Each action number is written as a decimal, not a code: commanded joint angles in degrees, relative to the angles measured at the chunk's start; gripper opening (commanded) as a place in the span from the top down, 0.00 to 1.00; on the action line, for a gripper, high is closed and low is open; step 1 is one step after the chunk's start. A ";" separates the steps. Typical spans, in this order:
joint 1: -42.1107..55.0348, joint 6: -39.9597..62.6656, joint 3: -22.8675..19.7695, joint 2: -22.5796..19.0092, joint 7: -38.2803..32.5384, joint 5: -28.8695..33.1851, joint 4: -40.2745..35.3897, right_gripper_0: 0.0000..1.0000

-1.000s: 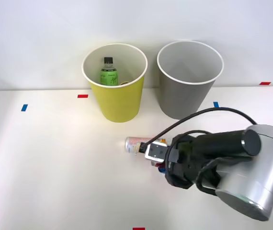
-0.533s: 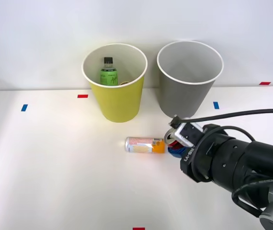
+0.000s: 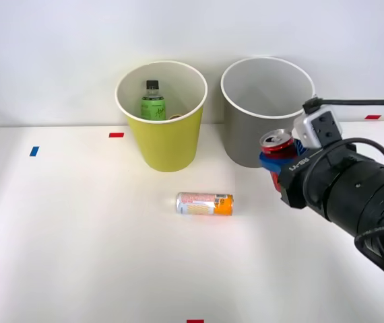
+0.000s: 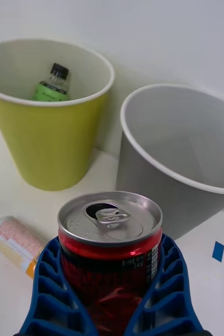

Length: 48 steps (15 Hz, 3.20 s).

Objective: Put cans in the gray bin, plastic bottles in the light green bin

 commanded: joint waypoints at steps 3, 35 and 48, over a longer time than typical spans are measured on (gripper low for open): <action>-5.07 -1.63 -3.18 0.12 -5.68 -0.12 2.25 0.98; -30.99 -43.55 1.30 6.01 -7.43 4.98 52.61 0.77; -17.81 -52.34 0.86 4.08 -6.73 4.45 41.28 0.00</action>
